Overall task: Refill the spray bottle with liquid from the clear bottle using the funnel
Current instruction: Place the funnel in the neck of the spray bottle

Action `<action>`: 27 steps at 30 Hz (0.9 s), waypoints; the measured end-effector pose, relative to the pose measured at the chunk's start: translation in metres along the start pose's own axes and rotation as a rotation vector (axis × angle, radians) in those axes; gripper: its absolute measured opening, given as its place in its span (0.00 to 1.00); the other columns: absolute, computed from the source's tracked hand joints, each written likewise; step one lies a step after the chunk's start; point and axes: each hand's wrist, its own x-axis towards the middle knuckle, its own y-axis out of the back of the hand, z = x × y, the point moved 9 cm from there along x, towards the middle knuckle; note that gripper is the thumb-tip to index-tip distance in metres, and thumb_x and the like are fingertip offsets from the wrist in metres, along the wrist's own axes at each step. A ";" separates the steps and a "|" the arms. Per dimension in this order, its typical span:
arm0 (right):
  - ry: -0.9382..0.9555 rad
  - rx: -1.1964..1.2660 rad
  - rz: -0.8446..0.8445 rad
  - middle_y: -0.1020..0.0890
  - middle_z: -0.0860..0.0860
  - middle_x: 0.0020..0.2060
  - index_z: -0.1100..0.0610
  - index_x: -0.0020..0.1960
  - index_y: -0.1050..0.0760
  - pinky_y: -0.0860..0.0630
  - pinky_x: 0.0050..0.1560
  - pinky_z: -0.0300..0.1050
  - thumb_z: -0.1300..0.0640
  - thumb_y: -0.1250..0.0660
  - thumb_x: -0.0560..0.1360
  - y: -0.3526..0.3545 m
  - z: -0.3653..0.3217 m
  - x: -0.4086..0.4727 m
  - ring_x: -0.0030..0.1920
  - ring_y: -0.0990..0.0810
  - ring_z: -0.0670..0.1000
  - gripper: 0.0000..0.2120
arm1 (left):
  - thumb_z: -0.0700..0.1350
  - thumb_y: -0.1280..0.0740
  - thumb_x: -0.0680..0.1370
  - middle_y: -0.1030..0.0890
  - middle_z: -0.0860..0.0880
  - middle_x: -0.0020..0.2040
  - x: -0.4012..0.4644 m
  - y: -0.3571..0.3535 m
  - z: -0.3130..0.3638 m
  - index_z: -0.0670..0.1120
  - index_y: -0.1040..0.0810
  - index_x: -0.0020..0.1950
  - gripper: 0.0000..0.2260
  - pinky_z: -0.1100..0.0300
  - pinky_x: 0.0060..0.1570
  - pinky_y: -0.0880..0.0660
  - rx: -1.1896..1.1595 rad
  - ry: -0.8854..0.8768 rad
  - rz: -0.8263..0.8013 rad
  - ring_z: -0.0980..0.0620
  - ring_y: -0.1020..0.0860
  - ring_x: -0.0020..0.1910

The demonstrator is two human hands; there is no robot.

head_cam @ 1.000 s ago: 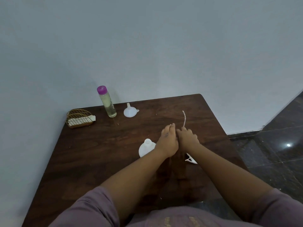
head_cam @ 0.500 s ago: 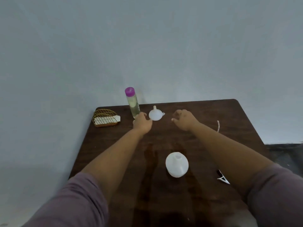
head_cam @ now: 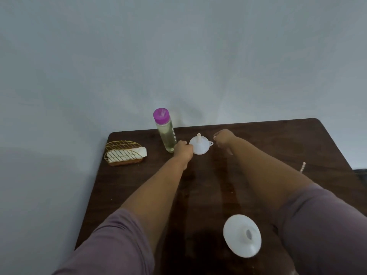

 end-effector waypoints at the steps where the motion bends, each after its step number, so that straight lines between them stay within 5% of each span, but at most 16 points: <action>1: -0.012 0.030 -0.001 0.23 0.62 0.59 0.65 0.66 0.28 0.26 0.59 0.52 0.63 0.40 0.77 -0.005 0.000 0.006 0.52 0.25 0.59 0.17 | 0.45 0.41 0.80 0.27 0.40 0.66 0.004 -0.002 0.000 0.43 0.31 0.71 0.19 0.48 0.62 0.26 -0.070 0.014 -0.004 0.41 0.26 0.62; 6: -0.157 0.219 -0.018 0.25 0.54 0.38 0.65 0.56 0.24 0.24 0.52 0.48 0.62 0.38 0.77 -0.028 0.013 0.017 0.45 0.26 0.54 0.10 | 0.54 0.43 0.82 0.28 0.45 0.64 0.017 -0.022 -0.003 0.47 0.29 0.68 0.18 0.55 0.36 0.23 -0.276 0.136 -0.062 0.46 0.25 0.56; 10: -0.201 0.209 0.024 0.24 0.57 0.35 0.61 0.38 0.27 0.27 0.41 0.47 0.64 0.39 0.75 -0.032 0.018 0.021 0.40 0.25 0.56 0.07 | 0.56 0.43 0.81 0.34 0.46 0.67 0.021 -0.028 0.002 0.45 0.29 0.69 0.22 0.52 0.44 0.19 -0.217 0.113 -0.046 0.46 0.26 0.52; 14: -0.178 0.279 0.008 0.27 0.51 0.36 0.53 0.36 0.32 0.23 0.53 0.50 0.65 0.37 0.75 -0.029 0.018 0.019 0.43 0.26 0.54 0.12 | 0.63 0.43 0.78 0.36 0.44 0.65 0.017 -0.026 0.011 0.43 0.26 0.66 0.28 0.48 0.52 0.20 -0.101 0.052 -0.017 0.45 0.23 0.49; 18: -0.203 0.261 0.072 0.29 0.55 0.30 0.61 0.33 0.31 0.31 0.37 0.45 0.70 0.42 0.72 -0.013 0.019 -0.002 0.33 0.30 0.53 0.11 | 0.72 0.44 0.71 0.35 0.45 0.62 0.002 -0.023 0.024 0.48 0.23 0.64 0.34 0.47 0.57 0.22 -0.070 0.002 0.000 0.42 0.22 0.54; 22: -0.221 0.341 0.091 0.29 0.55 0.30 0.62 0.34 0.30 0.35 0.30 0.43 0.68 0.42 0.72 0.001 0.022 -0.038 0.30 0.32 0.52 0.09 | 0.68 0.37 0.73 0.34 0.48 0.62 -0.041 -0.022 0.037 0.51 0.28 0.64 0.27 0.57 0.43 0.21 -0.323 0.011 -0.069 0.47 0.25 0.57; 27: -0.114 0.581 0.072 0.28 0.55 0.32 0.63 0.41 0.24 0.32 0.38 0.44 0.66 0.42 0.76 0.021 0.030 -0.095 0.32 0.31 0.50 0.09 | 0.57 0.34 0.78 0.26 0.47 0.63 -0.096 -0.017 0.047 0.49 0.28 0.65 0.19 0.62 0.37 0.24 -0.479 -0.016 -0.197 0.50 0.24 0.55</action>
